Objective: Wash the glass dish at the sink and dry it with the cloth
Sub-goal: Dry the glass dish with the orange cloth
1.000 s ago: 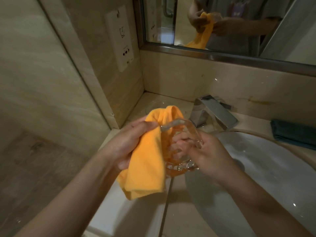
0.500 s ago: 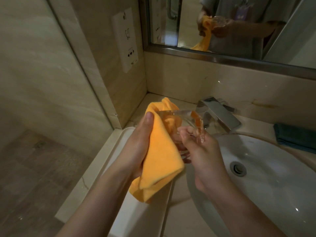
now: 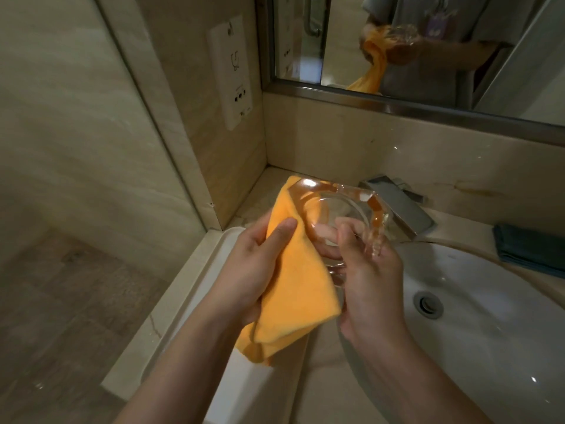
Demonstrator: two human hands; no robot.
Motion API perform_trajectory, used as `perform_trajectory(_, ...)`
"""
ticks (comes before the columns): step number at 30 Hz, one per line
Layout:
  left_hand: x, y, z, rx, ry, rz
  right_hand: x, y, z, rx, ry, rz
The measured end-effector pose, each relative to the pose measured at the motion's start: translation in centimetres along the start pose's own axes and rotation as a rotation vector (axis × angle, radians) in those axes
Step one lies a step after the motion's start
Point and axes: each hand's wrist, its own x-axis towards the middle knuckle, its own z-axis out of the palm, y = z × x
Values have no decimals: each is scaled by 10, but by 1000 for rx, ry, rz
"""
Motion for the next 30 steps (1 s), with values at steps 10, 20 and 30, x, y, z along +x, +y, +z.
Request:
perform_trajectory(10,5,9,-6,-323,-43,-306,-6,5,0,-61,-26,-149)
perform_trajectory(20,-4,-3,21,-830,-106,-201,-1,-10,15,40,19,-260)
perform_trajectory(30,-5,-18,8,-503,178,-42,-17,14,3,-40,-140,10)
